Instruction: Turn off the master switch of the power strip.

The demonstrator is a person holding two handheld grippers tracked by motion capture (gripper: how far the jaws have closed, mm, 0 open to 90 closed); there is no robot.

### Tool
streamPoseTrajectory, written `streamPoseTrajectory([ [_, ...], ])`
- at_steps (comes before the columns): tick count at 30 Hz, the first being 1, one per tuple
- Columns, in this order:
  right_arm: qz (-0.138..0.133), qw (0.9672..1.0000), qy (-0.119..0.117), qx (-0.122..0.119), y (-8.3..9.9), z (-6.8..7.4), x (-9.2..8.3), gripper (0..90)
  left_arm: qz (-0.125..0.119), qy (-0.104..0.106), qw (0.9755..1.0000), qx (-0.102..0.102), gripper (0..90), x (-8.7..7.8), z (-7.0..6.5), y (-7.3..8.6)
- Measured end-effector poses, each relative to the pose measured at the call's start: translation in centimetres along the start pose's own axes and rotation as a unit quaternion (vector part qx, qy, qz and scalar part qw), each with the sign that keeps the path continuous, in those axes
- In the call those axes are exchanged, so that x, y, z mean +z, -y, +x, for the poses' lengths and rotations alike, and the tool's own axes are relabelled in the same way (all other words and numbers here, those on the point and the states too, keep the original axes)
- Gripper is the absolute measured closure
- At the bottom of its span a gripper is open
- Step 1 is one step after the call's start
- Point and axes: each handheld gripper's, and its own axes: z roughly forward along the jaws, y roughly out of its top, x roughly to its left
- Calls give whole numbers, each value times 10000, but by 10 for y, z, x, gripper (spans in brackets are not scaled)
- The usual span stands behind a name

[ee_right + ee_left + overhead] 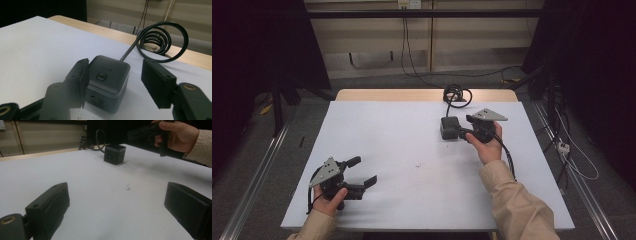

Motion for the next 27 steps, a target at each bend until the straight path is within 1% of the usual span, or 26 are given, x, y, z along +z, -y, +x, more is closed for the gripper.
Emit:
streamPoseTrajectory([
  [3, 13, 10000, -34, 28, -2, 0, 1, 443, 2, 0, 10000, 14, 58, 0, 0, 0],
  [7, 40, 10000, -52, 7, -4, 2, 2, 465, 1, 1, 10000, 1, 59, 0, 0, 0],
  [10, 67, 10000, -29, 1, -4, 1, 3, 484, 0, 1, 10000, 2, 58, 0, 0, 0],
  [19, 113, 9999, -59, -54, -6, 0, 7, 584, 0, 7, 10000, -1, 58, 0, 0, 0],
  [24, 165, 9998, -111, 16, -6, 1, 9, 647, -15, 11, 10000, -14, 59, 0, 0, 0],
  [27, 205, 9997, -141, 13, -5, 1, 11, 670, -9, 15, 10000, -5, 59, 0, 0, 0],
])
